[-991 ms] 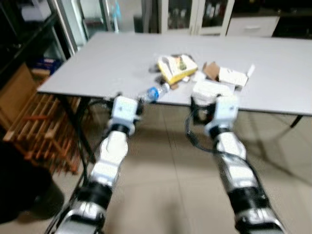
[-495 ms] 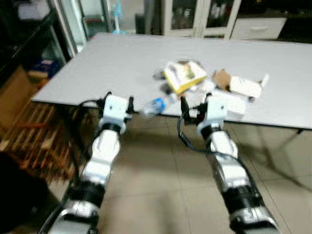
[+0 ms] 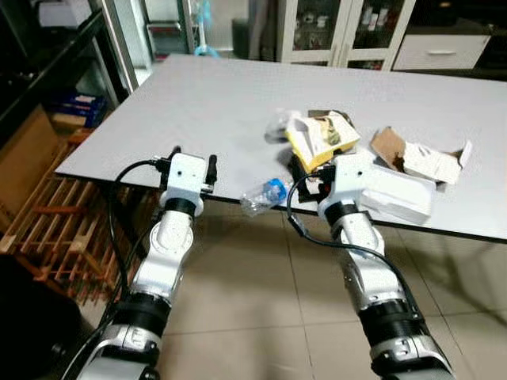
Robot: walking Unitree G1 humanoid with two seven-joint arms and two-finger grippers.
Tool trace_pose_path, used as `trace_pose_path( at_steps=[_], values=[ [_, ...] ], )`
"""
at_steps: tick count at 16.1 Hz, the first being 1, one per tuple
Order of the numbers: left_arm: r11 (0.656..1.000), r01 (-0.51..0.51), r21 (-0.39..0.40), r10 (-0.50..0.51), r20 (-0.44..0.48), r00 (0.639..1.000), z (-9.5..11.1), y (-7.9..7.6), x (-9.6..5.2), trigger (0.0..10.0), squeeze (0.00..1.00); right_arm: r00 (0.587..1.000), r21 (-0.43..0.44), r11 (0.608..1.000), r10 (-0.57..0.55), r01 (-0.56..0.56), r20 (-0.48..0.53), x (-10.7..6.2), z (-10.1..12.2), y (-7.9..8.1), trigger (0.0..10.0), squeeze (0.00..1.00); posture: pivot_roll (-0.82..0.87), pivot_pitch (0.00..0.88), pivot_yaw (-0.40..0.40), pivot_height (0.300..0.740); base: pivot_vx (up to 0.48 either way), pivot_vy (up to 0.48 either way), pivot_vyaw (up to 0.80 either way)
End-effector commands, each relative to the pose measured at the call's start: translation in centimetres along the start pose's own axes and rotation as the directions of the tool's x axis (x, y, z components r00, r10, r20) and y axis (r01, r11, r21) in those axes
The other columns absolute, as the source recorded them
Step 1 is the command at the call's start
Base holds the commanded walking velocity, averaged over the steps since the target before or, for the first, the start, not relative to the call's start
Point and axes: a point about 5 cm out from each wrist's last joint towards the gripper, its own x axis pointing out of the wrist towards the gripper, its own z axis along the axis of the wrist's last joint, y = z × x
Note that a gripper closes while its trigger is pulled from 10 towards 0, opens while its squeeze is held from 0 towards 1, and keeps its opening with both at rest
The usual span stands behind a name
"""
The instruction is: Picking trash to rubbish bin
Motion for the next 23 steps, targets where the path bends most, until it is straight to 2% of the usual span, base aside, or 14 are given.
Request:
trace_pose_path(
  at_steps=[1,8,12,16,21,23],
  values=[
    [1.000,0.020,-0.005,-0.020,0.011,1.000,0.4,-0.7,0.1,10.0,0.00,1.000,0.003,1.000,-0.028,0.028,-0.002,0.0,0.1,-0.9,10.0,0.00,0.03,0.043,0.019,0.740,0.390,0.000,0.00],
    [1.000,0.022,-0.007,-0.021,0.015,1.000,0.5,-0.8,0.2,10.0,0.00,0.999,0.020,0.999,-0.035,0.035,-0.001,0.0,0.2,-0.9,10.0,0.00,0.03,0.041,0.020,0.740,0.387,0.000,0.00],
    [1.000,0.019,-0.005,-0.019,0.014,1.000,0.5,-0.7,0.2,10.0,0.00,0.999,0.031,0.999,-0.033,0.033,-0.004,0.2,0.2,-0.9,10.0,0.00,0.03,0.040,0.020,0.740,0.385,0.000,-0.80],
    [1.000,0.010,-0.022,-0.009,0.039,0.999,0.7,-0.6,0.2,10.0,0.00,1.000,0.026,0.999,-0.029,0.029,0.005,0.1,0.3,-0.7,10.0,0.00,0.03,0.038,0.020,0.740,0.352,0.000,0.00],
    [0.996,0.075,-0.046,-0.070,0.092,0.993,1.6,-1.0,0.1,10.0,0.00,0.999,0.027,0.999,-0.033,0.033,0.003,0.1,0.2,-0.7,10.0,0.00,0.03,0.035,0.025,0.740,0.000,0.000,0.00],
    [0.993,0.082,-0.080,-0.073,0.105,0.992,2.1,-0.6,0.3,10.0,0.00,0.999,0.025,0.999,-0.036,0.036,0.003,0.1,0.2,-0.8,10.0,0.00,0.03,0.031,0.029,0.740,0.000,0.000,0.00]
  ],
)
